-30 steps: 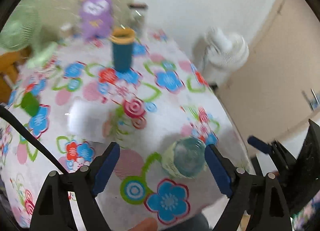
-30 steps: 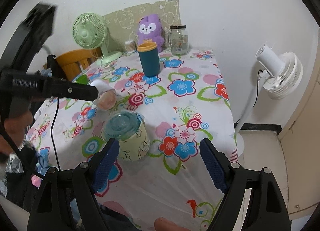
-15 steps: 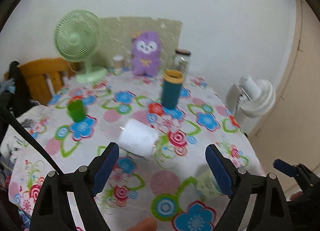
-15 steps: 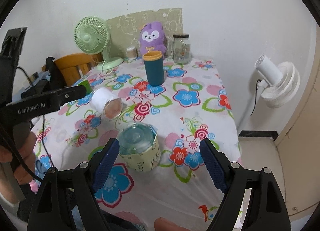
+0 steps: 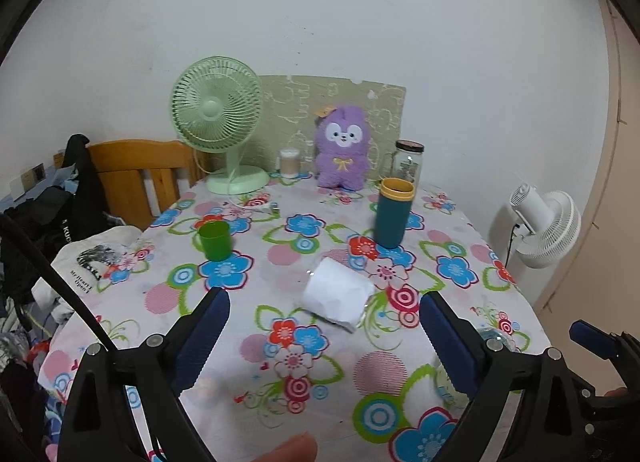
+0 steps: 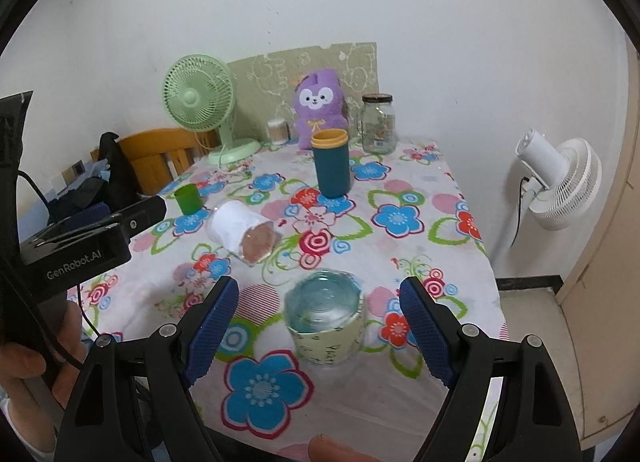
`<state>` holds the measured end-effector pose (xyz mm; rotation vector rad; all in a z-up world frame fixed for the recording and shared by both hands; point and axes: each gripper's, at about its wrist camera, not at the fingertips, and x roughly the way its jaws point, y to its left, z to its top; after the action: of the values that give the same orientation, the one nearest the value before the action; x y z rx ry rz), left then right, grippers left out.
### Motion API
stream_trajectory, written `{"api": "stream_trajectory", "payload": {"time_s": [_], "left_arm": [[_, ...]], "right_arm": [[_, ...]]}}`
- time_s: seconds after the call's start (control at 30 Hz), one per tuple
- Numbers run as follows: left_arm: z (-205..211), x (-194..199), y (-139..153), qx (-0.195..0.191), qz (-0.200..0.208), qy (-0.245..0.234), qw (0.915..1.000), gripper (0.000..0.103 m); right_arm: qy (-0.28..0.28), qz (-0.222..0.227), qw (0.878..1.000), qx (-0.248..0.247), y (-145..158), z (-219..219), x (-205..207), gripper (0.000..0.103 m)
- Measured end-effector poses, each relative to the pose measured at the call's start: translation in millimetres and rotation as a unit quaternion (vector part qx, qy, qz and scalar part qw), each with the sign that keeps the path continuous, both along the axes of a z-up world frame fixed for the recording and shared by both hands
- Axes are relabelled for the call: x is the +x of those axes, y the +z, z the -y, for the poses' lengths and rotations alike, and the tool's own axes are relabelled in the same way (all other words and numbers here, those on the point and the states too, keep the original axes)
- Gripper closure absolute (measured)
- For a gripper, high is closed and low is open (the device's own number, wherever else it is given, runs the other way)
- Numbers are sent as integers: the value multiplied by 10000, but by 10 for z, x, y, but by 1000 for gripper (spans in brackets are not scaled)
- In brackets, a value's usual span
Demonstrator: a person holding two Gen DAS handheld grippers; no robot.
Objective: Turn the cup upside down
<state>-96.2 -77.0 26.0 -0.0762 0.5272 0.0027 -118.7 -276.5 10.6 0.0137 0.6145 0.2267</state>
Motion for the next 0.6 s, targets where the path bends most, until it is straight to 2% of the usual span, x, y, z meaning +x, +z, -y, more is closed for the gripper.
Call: {"api": "stream_trajectory", "payload": {"time_s": [0.17,0.27,0.6], "left_arm": [[-72,-62,9,-10,62,87,9999,3],[-92,-97,17,9,100,100,9999,2],[-64,-170,60,93,203,55,9997,0]], "right_arm": [[26,156,9999,-63,25,-107,-67,18],[-38,226,9997,-80,27,-125,-96,7],[-84,390,9989,-237,64,-163,-172,6]]}}
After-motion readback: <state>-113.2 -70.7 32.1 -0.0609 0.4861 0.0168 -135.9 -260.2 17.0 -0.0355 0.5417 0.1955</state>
